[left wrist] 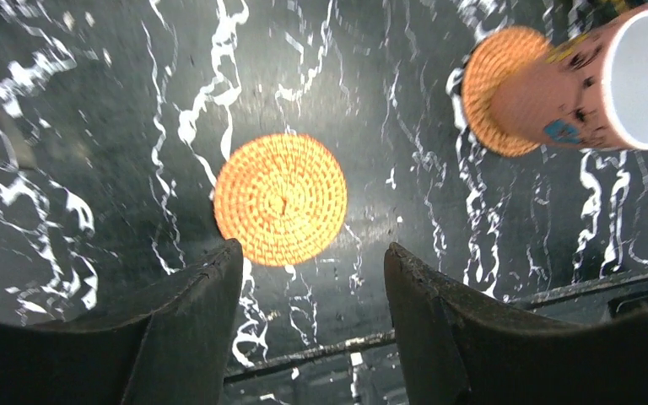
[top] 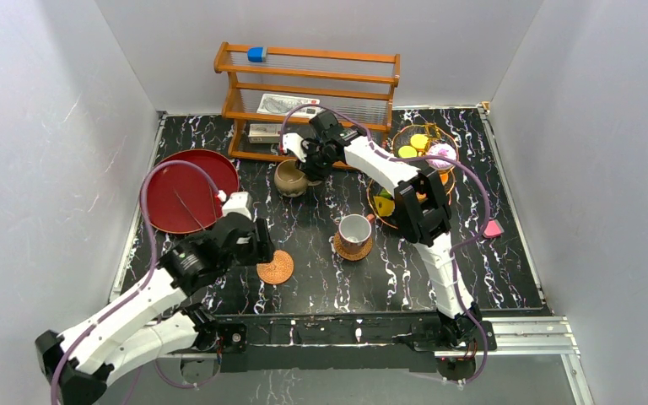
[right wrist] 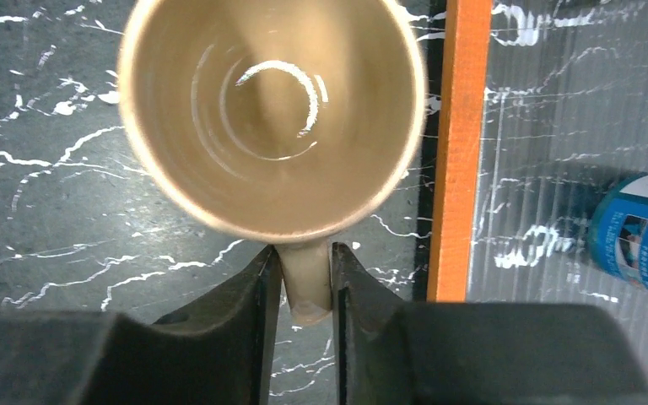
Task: Serve the afternoon tea
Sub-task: Pick up the cup at the center of the board, then move the coaster to the center of the board.
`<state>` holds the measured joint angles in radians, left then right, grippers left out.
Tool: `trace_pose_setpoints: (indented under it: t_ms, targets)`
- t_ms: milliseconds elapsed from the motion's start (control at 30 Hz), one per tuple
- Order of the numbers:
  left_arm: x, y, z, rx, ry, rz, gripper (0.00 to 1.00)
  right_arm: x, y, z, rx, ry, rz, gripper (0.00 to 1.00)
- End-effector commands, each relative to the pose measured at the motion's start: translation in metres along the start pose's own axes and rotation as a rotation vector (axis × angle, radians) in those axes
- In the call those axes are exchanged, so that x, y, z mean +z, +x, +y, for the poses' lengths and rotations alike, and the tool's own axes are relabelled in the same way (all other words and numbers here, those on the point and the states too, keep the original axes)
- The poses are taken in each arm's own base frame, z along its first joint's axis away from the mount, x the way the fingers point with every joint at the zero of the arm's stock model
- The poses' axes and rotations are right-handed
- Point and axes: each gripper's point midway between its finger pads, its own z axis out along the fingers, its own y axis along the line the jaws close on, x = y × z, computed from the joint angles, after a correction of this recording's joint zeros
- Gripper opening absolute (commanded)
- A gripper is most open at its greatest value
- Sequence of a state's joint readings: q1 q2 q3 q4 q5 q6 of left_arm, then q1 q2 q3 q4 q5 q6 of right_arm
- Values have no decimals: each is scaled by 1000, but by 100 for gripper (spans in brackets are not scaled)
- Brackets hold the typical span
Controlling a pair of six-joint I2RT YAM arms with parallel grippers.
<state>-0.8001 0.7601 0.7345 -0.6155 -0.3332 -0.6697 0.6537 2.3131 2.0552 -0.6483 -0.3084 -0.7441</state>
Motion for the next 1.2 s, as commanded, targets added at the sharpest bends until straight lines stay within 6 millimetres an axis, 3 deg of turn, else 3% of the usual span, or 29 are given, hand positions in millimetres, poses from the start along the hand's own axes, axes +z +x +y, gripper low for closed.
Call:
trace_pose_setpoints:
  t_ms: [0, 200, 533, 667, 833, 967, 1167]
  targets:
    - [13, 36, -9, -73, -24, 197, 59, -8, -27, -7, -52, 29, -78, 26]
    - [27, 56, -7, -59, -73, 295, 56, -28, -48, -4, -53, 53, -124, 0]
    - [44, 75, 11, -104, -133, 268, 40, -102, -98, -8, 31, 175, -278, 0]
    - [55, 79, 20, -97, -183, 255, 34, -136, -109, -9, 38, 250, -321, 0]
    - [70, 82, 17, -89, -187, 254, 24, -176, -120, -4, 27, 309, -372, 0]
    - [85, 89, 14, -91, -188, 265, 21, -194, -117, -3, 36, 353, -382, 0]
    - [106, 83, 5, -62, -165, 221, 20, -222, -105, -6, 97, 414, -411, 0]
